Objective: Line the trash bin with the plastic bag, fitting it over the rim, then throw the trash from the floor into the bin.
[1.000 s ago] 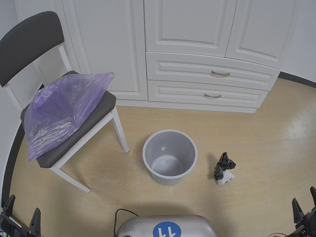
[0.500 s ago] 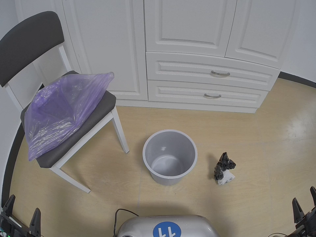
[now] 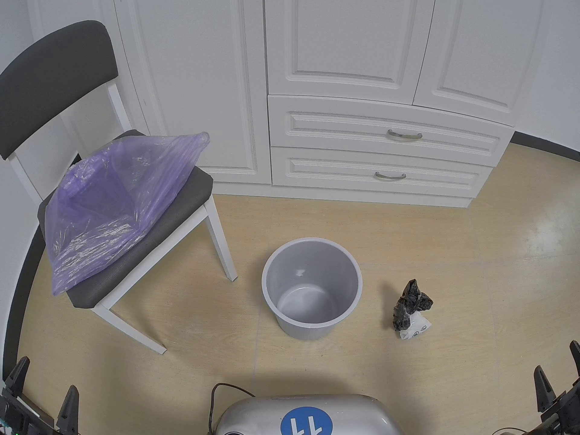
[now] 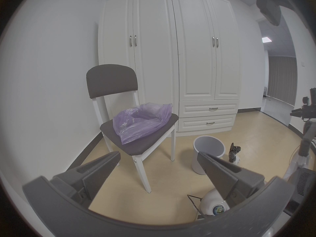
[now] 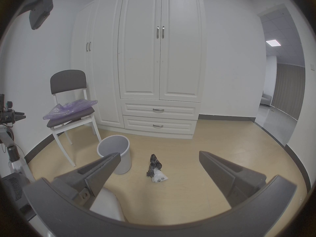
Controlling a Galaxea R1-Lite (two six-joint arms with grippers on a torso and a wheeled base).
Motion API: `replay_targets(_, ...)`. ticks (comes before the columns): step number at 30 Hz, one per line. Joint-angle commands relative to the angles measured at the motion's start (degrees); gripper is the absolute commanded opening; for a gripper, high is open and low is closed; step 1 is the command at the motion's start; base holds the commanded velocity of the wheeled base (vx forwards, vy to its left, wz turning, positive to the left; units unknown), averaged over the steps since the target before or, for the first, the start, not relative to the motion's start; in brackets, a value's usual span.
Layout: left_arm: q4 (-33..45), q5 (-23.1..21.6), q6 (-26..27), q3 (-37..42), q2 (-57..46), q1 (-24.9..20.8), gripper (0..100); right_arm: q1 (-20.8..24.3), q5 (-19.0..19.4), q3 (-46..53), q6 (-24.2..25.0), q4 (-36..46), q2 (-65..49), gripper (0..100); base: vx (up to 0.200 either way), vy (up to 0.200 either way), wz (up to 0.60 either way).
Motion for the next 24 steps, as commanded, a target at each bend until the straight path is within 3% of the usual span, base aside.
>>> replay_targets(1,-0.13,0.65,-1.25,0.92,-0.93,0.0,100,0.11,-0.27,1.01,1.87,-0.5,-0.93,100,0.0,0.0,0.0)
replay_targets(3,-3.56,2.84,-7.58,0.22,-0.93,0.0,100,0.2,-1.77,1.01,5.3,-0.59,-0.93,100,0.0,0.0,0.0)
replay_targets(4,-3.56,2.84,-7.58,0.22,-0.93,0.0,100,0.2,-1.77,1.01,5.3,-0.59,-0.93,100,0.0,0.0,0.0)
replay_targets(6,-13.05,2.84,-20.06,-4.17,-0.93,0.0,100,0.11,-1.94,1.01,4.95,-0.59,-0.93,100,0.0,0.0,0.0)
replay_targets(7,-13.32,2.58,-19.71,-5.58,-0.84,-0.09,100,0.02,-2.03,1.01,4.68,-0.59,-0.93,100,0.0,0.0,0.0)
replay_targets(9,-12.0,1.35,-16.37,-8.04,-0.4,-0.26,100,0.02,-2.12,0.4,3.8,-2.44,-0.93,100,0.0,0.0,0.0)
replay_targets(11,-7.25,-0.06,-8.11,-10.06,0.92,-0.62,100,0.11,1.83,-5.23,3.72,-11.49,-0.49,100,0.0,0.0,0.0)
replay_targets(12,-4.97,-0.23,-4.86,-10.5,1.27,-0.7,100,0.02,4.65,-6.9,3.37,-11.93,-0.14,100,0.0,0.0,0.0)
replay_targets(13,-4.97,-0.23,-4.86,-10.5,1.27,-0.7,100,0.02,4.65,-6.9,3.37,-11.93,-0.14,100,0.0,0.0,0.0)
replay_targets(14,-1.54,-0.59,-0.38,-10.85,2.5,-1.14,100,-0.24,7.37,-7.95,2.66,-10.7,1.45,100,0.0,0.0,0.0)
replay_targets(16,0.57,-0.5,3.4,-11.2,5.75,-2.55,100,-0.77,7.72,-8.39,2.31,-8.24,4.7,100,0.0,0.0,0.0)
replay_targets(19,0.83,0.03,5.25,-12.26,11.91,-3.87,100,-0.94,7.81,-10.41,3.01,-7.53,10.85,100,0.0,0.0,0.0)
replay_targets(24,0.92,2.23,7.36,-17.18,25.09,-1.49,100,-1.47,7.37,-18.76,3.89,-6.92,23.95,100,0.0,0.0,0.0)
